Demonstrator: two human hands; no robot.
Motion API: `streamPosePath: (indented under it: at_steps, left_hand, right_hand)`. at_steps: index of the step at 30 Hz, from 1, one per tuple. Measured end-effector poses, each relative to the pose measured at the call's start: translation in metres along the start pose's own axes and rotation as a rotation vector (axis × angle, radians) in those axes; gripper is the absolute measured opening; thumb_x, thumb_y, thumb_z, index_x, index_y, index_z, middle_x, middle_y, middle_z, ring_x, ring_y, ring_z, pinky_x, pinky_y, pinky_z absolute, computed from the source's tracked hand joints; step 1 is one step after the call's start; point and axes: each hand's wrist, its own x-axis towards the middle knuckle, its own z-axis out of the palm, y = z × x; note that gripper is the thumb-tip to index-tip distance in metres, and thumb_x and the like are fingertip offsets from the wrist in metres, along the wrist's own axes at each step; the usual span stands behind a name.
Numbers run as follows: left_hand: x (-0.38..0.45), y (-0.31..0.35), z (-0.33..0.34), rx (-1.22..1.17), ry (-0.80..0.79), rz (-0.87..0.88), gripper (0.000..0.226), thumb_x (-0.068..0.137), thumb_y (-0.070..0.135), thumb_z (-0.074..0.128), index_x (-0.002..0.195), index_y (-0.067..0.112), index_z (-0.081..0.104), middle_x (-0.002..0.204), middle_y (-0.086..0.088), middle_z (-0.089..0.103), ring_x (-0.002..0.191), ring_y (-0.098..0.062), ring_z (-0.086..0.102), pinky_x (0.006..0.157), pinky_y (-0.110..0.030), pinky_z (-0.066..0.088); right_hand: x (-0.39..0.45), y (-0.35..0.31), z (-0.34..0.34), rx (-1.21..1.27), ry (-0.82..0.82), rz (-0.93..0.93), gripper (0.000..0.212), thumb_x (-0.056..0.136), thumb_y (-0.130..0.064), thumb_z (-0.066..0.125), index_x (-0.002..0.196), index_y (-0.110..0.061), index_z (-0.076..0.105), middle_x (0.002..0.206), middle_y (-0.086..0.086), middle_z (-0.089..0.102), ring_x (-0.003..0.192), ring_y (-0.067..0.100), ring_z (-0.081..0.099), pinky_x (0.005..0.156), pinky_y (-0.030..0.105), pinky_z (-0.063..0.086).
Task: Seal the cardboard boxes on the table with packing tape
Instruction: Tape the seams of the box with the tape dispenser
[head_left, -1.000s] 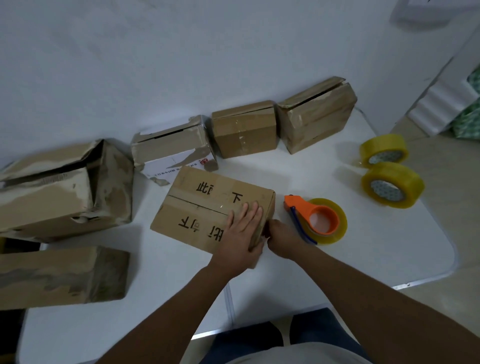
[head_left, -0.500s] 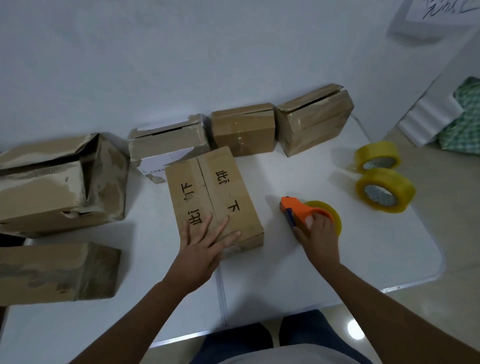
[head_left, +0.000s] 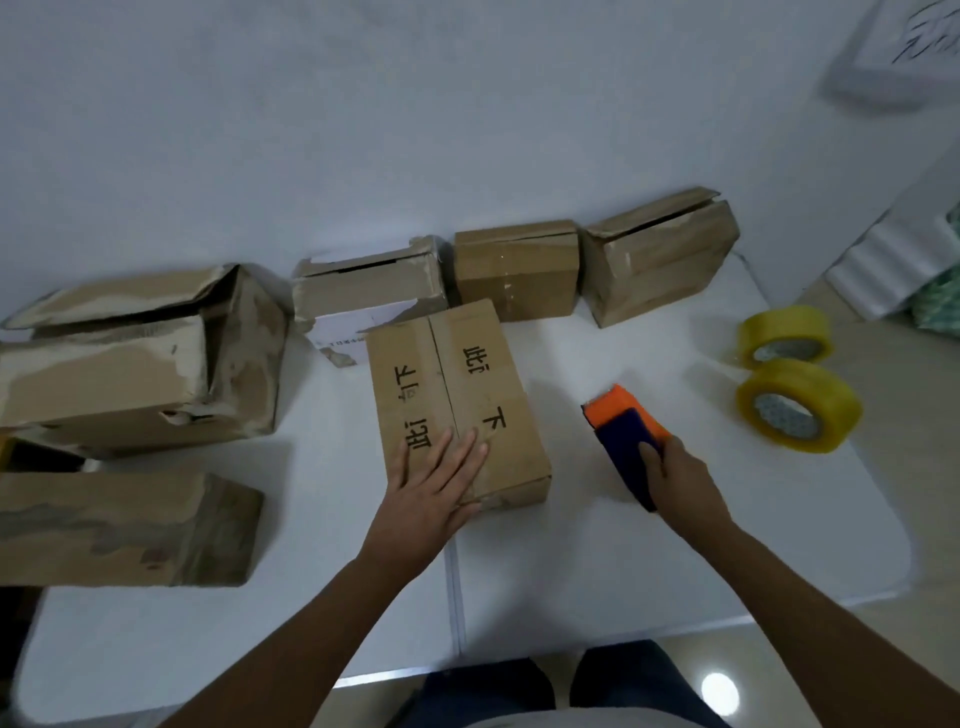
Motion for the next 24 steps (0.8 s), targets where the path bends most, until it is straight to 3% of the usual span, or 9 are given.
streamPosePath:
  at_steps: [3,7,9,10,12,14,16,19,24]
  left_hand:
    - [0.014,0.0,-0.004,-0.031,-0.018,0.07,0.065,0.104,0.056,0.011,0.159,0.022,0.019,0.166,0.004,0.016,0.153,-0.02,0.014,0.116,-0.06,0.015]
    - [0.039,0.004,-0.016,-0.137,-0.077,0.131,0.069,0.1,0.067,0.009,0.159,0.031,0.01,0.166,0.012,0.005,0.153,-0.012,0.0,0.121,-0.057,0.007]
    - [0.054,0.016,-0.032,-0.463,-0.092,0.037,0.067,0.097,0.069,0.022,0.156,0.037,0.018,0.164,0.018,0.005,0.151,-0.005,-0.004,0.122,-0.048,-0.004]
    - [0.062,0.025,-0.046,-0.699,-0.102,-0.068,0.059,0.099,0.062,0.035,0.152,0.037,0.032,0.163,0.016,0.015,0.151,-0.006,0.005,0.122,-0.043,0.001]
    - [0.074,0.044,-0.08,-1.182,-0.052,-0.353,0.034,0.102,0.041,0.05,0.134,0.035,0.058,0.149,0.009,0.048,0.141,-0.012,0.038,0.117,-0.038,0.028]
    - [0.081,0.056,-0.105,-1.589,-0.08,-0.55,0.026,0.101,0.038,0.054,0.122,0.029,0.064,0.125,0.001,0.068,0.12,-0.016,0.061,0.108,-0.041,0.045]
    - [0.08,0.059,-0.118,-1.888,-0.159,-0.636,0.027,0.099,0.037,0.057,0.121,0.023,0.061,0.117,-0.007,0.071,0.107,-0.017,0.068,0.098,-0.038,0.052]
    - [0.072,0.056,-0.123,-1.998,-0.208,-0.676,0.029,0.094,0.032,0.064,0.119,0.016,0.064,0.113,-0.01,0.072,0.1,-0.016,0.069,0.083,-0.029,0.054]
    - [0.06,0.051,-0.117,-1.939,-0.159,-0.682,0.022,0.097,0.017,0.061,0.115,0.008,0.069,0.107,-0.009,0.071,0.091,-0.012,0.067,0.075,-0.023,0.054]
  right_hand:
    - [-0.045,-0.044,-0.045,0.159,0.114,-0.039,0.03,0.101,-0.041,0.045,0.094,-0.015,0.056,0.077,0.0,0.061,0.068,0.013,0.057,0.054,0.027,0.036]
    - [-0.048,-0.062,-0.073,0.234,0.173,-0.071,0.041,0.097,-0.048,0.049,0.079,-0.013,0.061,0.069,0.0,0.063,0.066,0.016,0.059,0.055,0.027,0.037]
    - [-0.058,-0.073,-0.087,0.251,0.148,-0.148,0.042,0.095,-0.052,0.051,0.079,-0.014,0.062,0.071,0.001,0.065,0.067,0.016,0.062,0.058,0.03,0.044]
    - [-0.061,-0.079,-0.095,0.258,0.122,-0.181,0.04,0.094,-0.052,0.053,0.082,-0.015,0.063,0.074,0.0,0.067,0.069,0.015,0.063,0.061,0.032,0.047]
    - [-0.065,-0.089,-0.103,0.221,0.063,-0.248,0.037,0.092,-0.051,0.056,0.089,-0.016,0.065,0.079,-0.001,0.069,0.073,0.012,0.065,0.064,0.032,0.051]
    - [-0.071,-0.098,-0.106,0.226,0.012,-0.302,0.035,0.091,-0.053,0.057,0.091,-0.018,0.064,0.081,-0.003,0.07,0.073,0.01,0.066,0.065,0.031,0.053]
    - [-0.076,-0.104,-0.106,0.229,-0.013,-0.332,0.036,0.089,-0.056,0.057,0.091,-0.02,0.062,0.083,-0.005,0.07,0.075,0.01,0.067,0.065,0.031,0.055]
    - [-0.079,-0.106,-0.107,0.207,-0.039,-0.349,0.037,0.087,-0.058,0.056,0.094,-0.022,0.06,0.086,-0.007,0.07,0.078,0.009,0.067,0.067,0.03,0.057]
    - [-0.082,-0.11,-0.105,0.186,-0.098,-0.37,0.042,0.084,-0.061,0.053,0.099,-0.022,0.059,0.091,-0.01,0.069,0.082,0.007,0.067,0.065,0.021,0.055]
